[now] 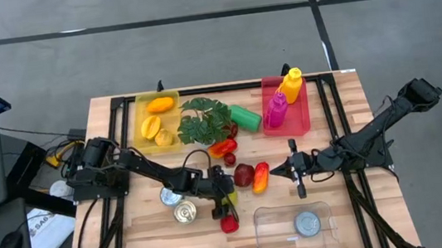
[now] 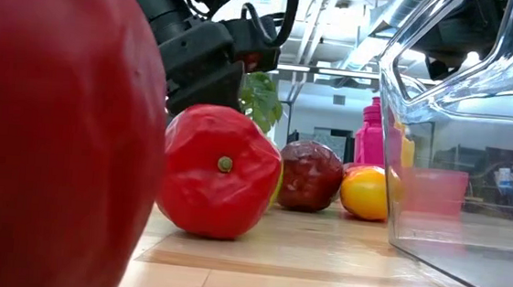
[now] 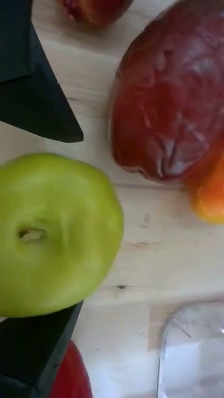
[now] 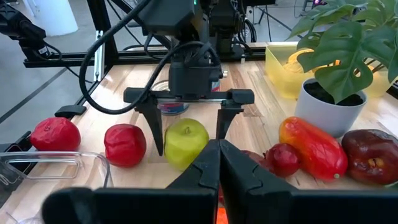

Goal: Pick & Place Food Item
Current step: Put the green apple into the yellow bin

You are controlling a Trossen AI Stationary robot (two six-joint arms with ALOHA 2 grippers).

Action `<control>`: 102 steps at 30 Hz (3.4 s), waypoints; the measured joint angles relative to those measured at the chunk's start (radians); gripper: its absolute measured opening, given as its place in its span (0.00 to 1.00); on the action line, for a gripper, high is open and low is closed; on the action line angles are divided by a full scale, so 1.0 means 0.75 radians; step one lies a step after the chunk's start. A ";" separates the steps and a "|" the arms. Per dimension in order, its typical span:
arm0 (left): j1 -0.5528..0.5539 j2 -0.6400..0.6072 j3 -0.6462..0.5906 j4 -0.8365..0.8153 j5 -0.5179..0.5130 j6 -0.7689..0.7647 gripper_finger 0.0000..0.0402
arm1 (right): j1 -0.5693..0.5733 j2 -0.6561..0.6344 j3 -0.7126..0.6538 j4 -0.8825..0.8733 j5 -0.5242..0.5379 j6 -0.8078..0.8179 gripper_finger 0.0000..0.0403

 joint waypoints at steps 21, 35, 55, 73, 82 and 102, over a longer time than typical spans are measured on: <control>-0.002 -0.001 0.000 -0.022 0.025 0.034 0.80 | 0.000 0.000 0.000 -0.003 0.000 0.001 0.00; -0.002 -0.301 0.000 -0.207 0.012 0.027 0.77 | -0.001 0.000 0.001 -0.003 0.000 0.001 0.00; 0.003 -0.920 0.001 -1.180 -0.472 -0.878 0.78 | 0.000 0.000 0.001 0.007 -0.001 0.001 0.00; 0.298 -0.938 -0.246 -1.455 -0.718 -1.152 0.78 | -0.002 0.000 0.001 0.008 -0.001 0.001 0.00; 0.594 -0.938 -0.328 -1.086 -0.720 -0.748 0.78 | -0.002 0.000 0.001 0.008 -0.001 0.000 0.00; 0.995 -0.937 -0.517 -0.377 -0.577 -0.306 0.79 | -0.002 0.000 0.001 0.007 -0.001 -0.003 0.00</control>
